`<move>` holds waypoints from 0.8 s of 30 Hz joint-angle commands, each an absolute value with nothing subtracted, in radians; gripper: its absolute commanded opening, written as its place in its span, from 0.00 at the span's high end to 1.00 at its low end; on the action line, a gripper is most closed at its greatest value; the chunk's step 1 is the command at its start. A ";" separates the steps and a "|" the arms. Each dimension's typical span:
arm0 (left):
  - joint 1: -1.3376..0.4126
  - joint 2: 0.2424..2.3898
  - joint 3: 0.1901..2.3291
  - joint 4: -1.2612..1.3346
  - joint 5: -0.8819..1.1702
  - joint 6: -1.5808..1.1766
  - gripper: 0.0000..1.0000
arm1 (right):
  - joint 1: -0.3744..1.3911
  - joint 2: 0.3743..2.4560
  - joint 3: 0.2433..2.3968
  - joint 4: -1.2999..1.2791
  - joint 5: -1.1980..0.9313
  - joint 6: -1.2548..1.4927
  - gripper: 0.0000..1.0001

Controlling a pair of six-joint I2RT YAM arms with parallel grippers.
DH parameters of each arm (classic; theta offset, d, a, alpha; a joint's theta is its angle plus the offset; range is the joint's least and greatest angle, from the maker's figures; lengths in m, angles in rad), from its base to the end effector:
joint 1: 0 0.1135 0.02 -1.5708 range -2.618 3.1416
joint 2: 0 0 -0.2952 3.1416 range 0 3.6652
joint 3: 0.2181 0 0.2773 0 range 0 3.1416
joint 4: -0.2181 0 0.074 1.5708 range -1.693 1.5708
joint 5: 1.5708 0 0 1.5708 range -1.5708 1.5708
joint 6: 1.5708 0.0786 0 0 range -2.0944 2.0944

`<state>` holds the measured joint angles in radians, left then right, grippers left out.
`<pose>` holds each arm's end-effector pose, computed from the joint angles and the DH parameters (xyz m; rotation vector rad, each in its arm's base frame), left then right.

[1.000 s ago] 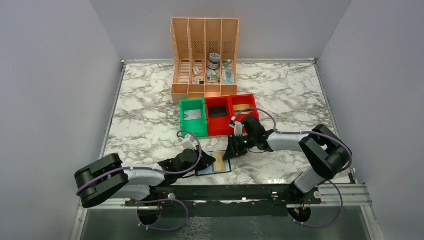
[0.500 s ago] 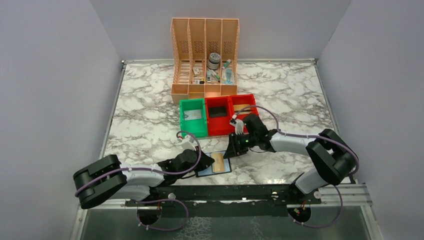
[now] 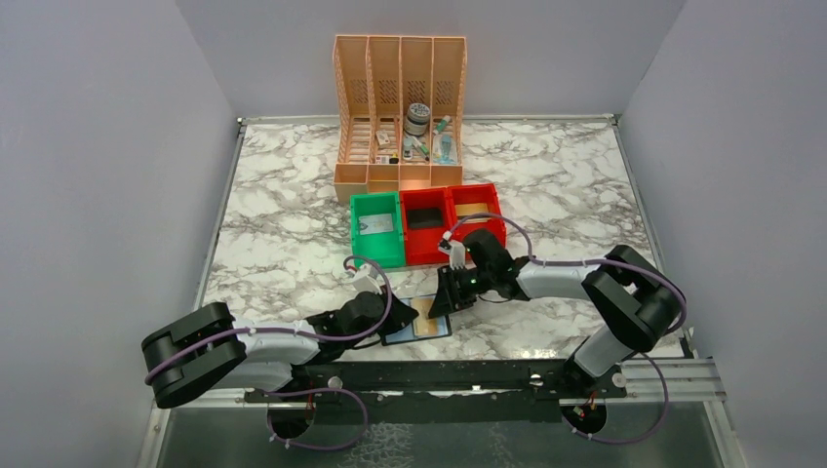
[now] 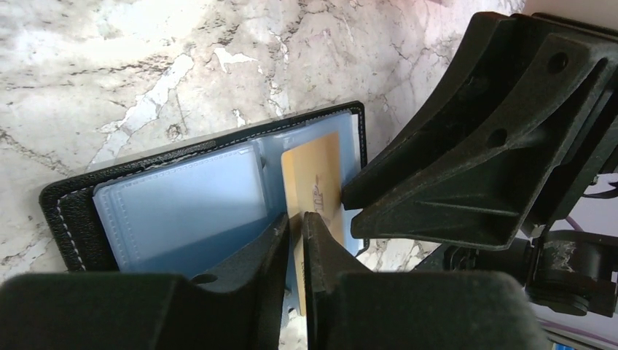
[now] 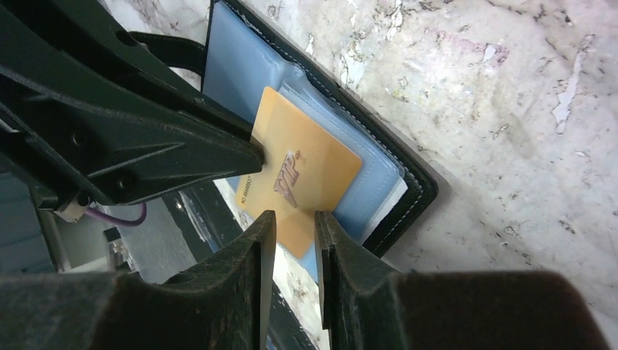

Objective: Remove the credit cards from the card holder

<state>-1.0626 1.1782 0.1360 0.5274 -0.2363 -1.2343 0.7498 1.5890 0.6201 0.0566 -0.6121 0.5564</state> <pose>0.1262 -0.1888 0.1087 -0.3526 2.2574 -1.1017 0.1981 0.2462 0.1101 -0.5533 2.6714 1.2438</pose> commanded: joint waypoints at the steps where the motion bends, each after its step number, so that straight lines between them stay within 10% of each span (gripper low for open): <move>1: -1.065 1.160 0.116 0.514 -0.256 -1.229 0.81 | 0.752 1.643 0.607 0.062 -0.536 0.569 0.72; 24: -1.066 1.107 0.075 0.520 -0.250 -1.285 0.88 | 0.750 1.660 0.572 0.073 -0.450 0.621 0.73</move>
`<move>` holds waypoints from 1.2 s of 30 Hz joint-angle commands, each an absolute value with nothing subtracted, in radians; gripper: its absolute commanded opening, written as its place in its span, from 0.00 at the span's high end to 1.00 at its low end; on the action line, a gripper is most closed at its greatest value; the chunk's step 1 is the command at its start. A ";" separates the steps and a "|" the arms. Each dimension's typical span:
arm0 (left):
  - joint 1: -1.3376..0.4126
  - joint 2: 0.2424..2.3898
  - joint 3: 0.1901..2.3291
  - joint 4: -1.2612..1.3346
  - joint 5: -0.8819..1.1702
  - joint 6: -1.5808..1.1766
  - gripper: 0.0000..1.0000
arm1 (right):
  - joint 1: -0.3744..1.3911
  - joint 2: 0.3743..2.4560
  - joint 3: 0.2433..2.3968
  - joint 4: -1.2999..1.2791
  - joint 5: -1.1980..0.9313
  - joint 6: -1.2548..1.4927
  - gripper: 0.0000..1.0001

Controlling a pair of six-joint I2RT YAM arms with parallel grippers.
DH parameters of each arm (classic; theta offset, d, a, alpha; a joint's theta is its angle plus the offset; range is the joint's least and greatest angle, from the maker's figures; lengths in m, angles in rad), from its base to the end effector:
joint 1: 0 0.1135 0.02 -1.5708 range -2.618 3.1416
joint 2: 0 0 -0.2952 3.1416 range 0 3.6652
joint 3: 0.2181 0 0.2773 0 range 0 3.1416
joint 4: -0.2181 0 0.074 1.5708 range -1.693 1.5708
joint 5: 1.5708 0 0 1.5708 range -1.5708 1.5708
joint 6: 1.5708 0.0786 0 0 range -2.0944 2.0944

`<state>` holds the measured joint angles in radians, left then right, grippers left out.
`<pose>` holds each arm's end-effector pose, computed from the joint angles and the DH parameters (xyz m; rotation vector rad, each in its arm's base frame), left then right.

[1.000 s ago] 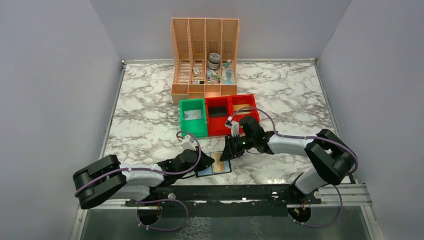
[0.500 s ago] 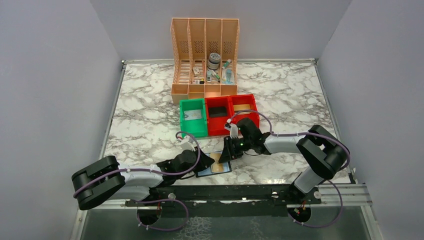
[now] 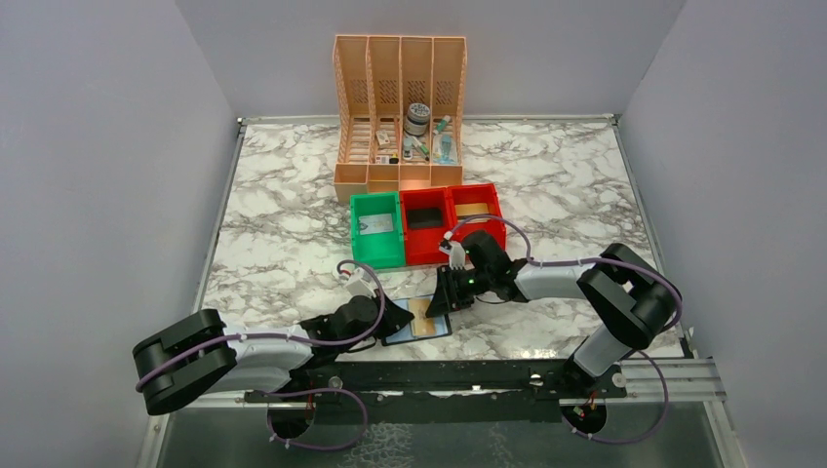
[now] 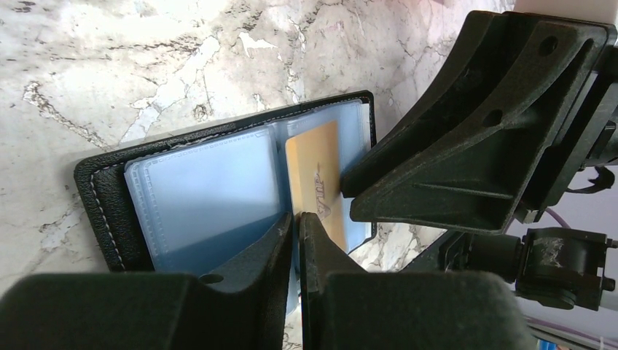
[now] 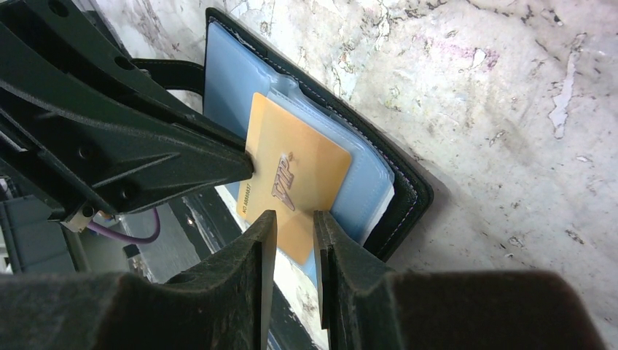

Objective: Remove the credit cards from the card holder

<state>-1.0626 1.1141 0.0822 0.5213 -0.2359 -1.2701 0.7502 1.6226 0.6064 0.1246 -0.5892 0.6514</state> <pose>0.1190 -0.1758 0.1034 -0.3944 2.2559 -1.1243 0.2017 0.2477 0.1013 -0.4254 2.7018 1.2502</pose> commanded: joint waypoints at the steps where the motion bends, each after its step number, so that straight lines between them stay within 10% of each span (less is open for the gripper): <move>1: -1.066 1.109 0.077 0.528 -0.245 -1.281 0.89 | 0.750 1.661 0.572 0.074 -0.450 0.620 0.73; 36: -1.066 0.941 0.034 0.441 -0.290 -1.261 1.00 | 0.753 1.537 0.636 0.172 -0.658 0.575 0.71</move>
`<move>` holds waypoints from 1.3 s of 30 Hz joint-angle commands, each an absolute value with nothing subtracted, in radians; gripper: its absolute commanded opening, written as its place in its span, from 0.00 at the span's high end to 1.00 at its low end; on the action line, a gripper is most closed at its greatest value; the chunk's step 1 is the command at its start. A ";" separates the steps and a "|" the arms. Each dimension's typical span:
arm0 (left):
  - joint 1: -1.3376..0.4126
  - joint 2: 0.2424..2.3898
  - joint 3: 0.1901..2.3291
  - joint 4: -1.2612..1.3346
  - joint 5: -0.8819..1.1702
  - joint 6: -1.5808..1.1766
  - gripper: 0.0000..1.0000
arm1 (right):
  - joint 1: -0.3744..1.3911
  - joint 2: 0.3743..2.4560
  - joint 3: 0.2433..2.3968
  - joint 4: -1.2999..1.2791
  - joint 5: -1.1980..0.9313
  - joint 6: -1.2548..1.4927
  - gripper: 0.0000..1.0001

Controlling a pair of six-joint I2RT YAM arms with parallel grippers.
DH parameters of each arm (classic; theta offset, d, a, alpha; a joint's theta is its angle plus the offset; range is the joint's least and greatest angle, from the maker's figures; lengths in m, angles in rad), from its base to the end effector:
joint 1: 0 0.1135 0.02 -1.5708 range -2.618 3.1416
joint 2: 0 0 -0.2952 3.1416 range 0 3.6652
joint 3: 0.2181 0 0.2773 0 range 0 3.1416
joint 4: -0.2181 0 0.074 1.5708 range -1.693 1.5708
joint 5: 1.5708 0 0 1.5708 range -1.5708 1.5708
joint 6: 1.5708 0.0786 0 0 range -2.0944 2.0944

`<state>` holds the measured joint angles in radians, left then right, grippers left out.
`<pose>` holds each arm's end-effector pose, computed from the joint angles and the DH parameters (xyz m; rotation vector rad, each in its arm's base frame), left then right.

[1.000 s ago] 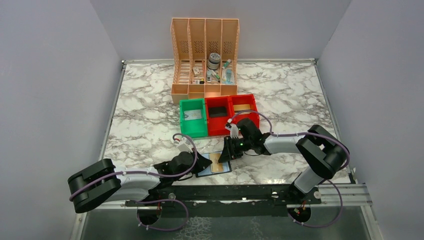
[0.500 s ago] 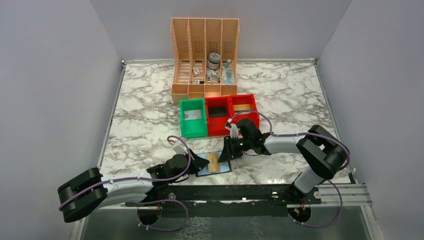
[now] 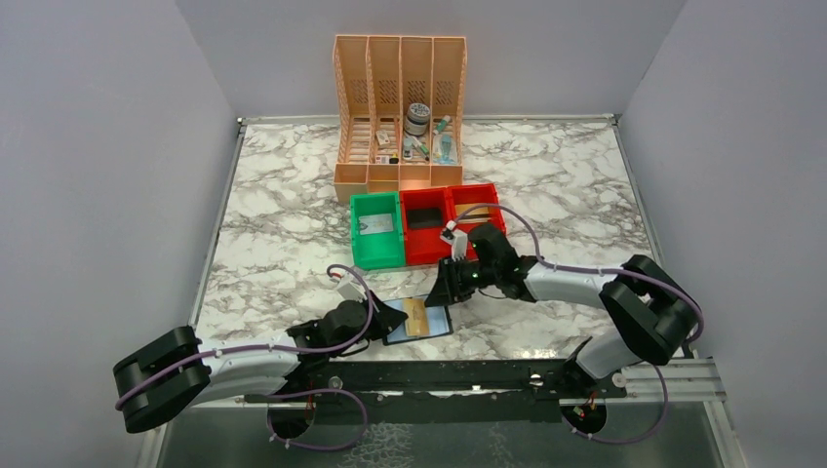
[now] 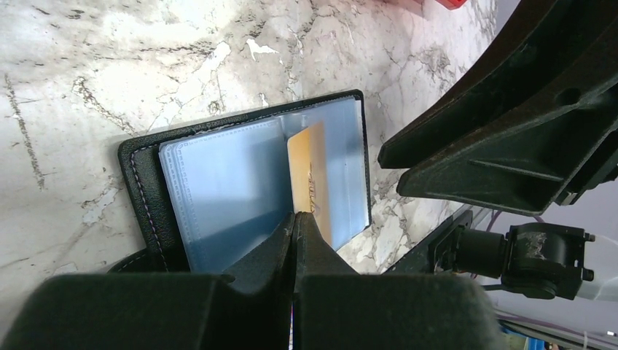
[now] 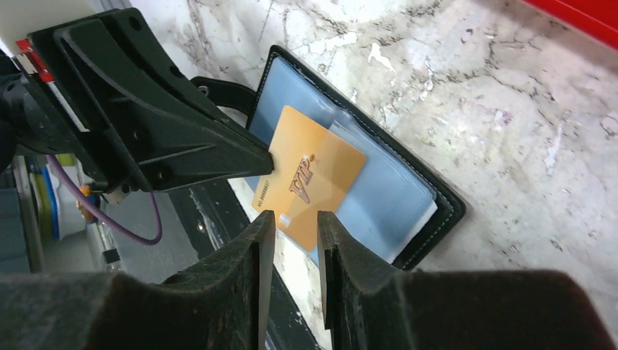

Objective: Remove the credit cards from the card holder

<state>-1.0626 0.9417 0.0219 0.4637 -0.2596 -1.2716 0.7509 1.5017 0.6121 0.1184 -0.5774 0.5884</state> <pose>0.1114 -0.1586 0.1071 -0.4123 2.1950 -1.1617 0.2025 0.2477 0.1380 -0.5292 2.5314 1.2705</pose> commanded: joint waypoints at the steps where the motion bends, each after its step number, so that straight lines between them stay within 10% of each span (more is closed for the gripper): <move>1: -1.065 0.941 0.034 0.442 -0.290 -1.261 1.00 | 0.753 1.555 0.638 0.181 -0.676 0.575 0.71; 8: -1.066 0.952 0.044 0.443 -0.284 -1.262 0.99 | 0.754 1.658 0.637 0.142 -0.600 0.595 0.70; 17: -1.066 0.980 0.054 0.493 -0.229 -1.213 0.72 | 0.753 1.689 0.618 0.086 -0.487 0.588 0.70; 39: -1.066 1.073 0.082 0.565 -0.161 -1.166 0.87 | 0.753 1.680 0.599 0.099 -0.464 0.608 0.71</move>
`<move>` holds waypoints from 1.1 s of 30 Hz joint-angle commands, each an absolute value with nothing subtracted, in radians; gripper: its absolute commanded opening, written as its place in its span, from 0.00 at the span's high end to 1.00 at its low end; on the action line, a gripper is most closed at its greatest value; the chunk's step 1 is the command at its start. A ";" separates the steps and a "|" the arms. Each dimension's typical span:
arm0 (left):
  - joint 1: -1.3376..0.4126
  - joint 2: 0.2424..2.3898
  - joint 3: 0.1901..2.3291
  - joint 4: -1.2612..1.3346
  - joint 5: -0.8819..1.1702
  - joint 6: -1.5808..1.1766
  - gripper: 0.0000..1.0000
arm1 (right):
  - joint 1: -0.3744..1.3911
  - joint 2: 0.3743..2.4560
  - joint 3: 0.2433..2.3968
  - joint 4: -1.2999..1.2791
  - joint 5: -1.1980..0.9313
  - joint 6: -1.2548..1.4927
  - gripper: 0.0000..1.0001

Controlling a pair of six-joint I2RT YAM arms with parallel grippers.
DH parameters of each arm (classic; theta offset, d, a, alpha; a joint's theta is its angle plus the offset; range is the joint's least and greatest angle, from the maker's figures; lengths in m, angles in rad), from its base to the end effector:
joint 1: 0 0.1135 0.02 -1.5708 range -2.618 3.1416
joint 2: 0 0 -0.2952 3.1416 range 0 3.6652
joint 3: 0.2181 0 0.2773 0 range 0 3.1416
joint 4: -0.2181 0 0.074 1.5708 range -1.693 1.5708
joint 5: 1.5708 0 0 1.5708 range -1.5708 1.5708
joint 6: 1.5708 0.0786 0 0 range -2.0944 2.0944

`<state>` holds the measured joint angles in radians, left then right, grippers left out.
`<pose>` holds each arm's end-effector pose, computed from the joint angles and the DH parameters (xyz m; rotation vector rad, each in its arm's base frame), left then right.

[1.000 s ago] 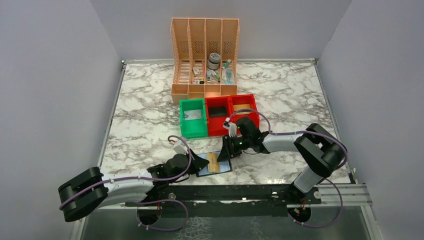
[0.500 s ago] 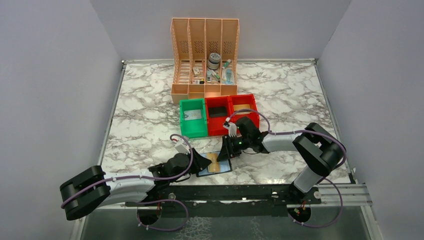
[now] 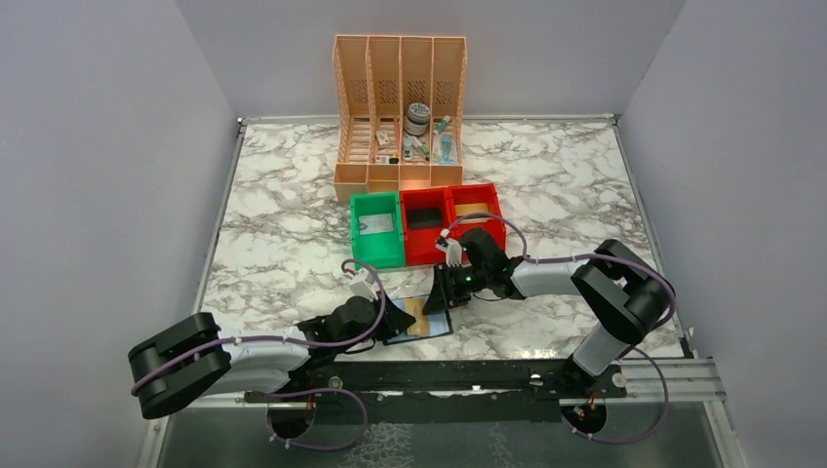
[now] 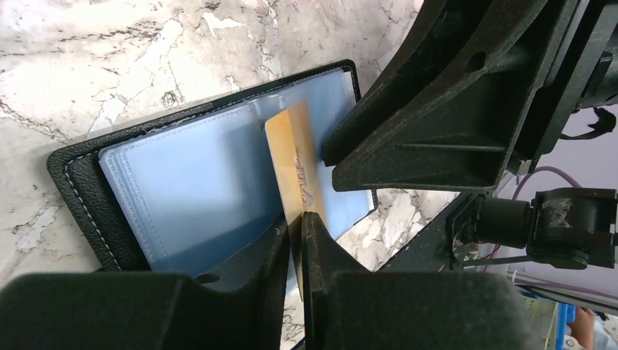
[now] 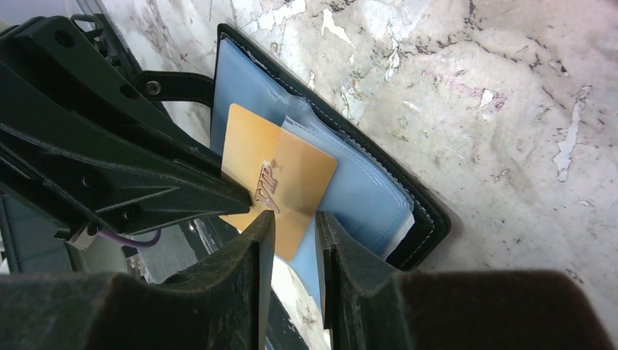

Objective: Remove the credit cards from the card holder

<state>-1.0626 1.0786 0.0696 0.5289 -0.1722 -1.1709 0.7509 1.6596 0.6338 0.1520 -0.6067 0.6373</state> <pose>0.1139 -0.1767 0.1066 -0.2415 2.2595 -1.1514 0.2083 0.2557 0.1009 -0.4594 2.6757 1.2759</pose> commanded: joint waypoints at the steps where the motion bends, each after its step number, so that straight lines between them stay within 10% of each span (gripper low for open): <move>1: -1.066 1.067 0.079 0.565 -0.167 -1.173 0.91 | 0.754 1.677 0.601 0.096 -0.460 0.606 0.71; 22: -1.065 0.598 0.166 -0.023 -0.325 -1.126 1.00 | 0.751 1.387 0.629 0.037 -0.336 0.511 0.64; 33: -1.051 0.686 0.161 0.217 -0.198 -1.047 1.00 | 0.545 1.203 0.502 0.180 -0.464 0.590 0.30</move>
<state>-1.0626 0.6334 0.1505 0.0723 -0.2760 -1.0985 0.6415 1.2480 0.5613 0.0658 -0.3393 0.5606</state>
